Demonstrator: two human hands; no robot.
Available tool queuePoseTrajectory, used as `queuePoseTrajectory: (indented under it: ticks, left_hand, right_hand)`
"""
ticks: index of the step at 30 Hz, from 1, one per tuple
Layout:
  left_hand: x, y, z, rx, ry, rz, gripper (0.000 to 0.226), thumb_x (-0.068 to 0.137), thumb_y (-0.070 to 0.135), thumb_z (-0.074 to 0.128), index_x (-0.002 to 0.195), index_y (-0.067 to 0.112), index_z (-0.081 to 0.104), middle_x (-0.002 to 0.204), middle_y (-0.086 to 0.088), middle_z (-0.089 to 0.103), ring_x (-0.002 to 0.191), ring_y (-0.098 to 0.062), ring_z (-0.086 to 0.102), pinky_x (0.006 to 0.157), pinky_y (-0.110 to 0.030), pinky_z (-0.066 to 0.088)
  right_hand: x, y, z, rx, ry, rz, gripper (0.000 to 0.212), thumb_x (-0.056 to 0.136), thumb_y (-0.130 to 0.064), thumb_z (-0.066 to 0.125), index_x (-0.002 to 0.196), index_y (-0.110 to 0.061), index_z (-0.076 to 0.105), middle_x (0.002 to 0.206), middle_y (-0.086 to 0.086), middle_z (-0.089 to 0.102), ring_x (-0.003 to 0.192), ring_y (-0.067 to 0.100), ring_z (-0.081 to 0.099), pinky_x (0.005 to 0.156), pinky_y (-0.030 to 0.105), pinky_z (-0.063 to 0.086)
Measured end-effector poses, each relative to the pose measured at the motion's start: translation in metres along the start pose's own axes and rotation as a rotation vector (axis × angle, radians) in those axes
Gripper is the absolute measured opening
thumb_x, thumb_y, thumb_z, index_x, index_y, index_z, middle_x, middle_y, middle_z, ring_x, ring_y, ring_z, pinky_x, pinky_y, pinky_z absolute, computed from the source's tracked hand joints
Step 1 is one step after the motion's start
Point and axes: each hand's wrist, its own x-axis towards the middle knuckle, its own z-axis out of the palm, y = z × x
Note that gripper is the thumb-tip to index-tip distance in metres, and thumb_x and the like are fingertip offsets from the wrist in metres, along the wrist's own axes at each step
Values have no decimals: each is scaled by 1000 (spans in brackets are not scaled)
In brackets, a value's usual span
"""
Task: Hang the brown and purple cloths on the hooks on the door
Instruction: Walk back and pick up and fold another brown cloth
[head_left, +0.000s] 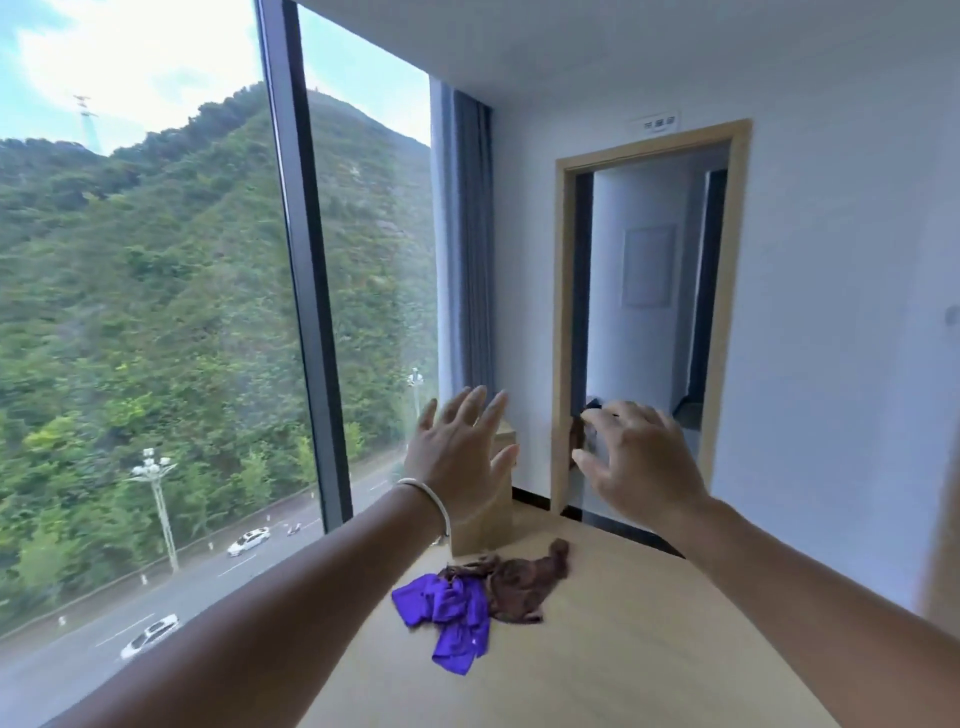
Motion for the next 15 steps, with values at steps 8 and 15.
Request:
queuePoseTrajectory:
  ticks: [8,15]
  left_hand:
    - [85,71,79,-151,16,196,64,94,57,30,150,29,16,158,-2,18,146,-20,13,118,-51,14]
    - [187,109,156,-230,45,319,63,95,59,27,149,30,15,158,-2,17,146,-23,14,117,-48,9]
  right_hand:
    - [3,106,19,-160,-47,191,57,90,-53,47,137,-23,44,139,2,46,130,21,38,111,43,26]
    - [42,184,52,-280,-91,327,57,91,-56,42,139,-25,41,144,0,40,135,20,33,113,45,21]
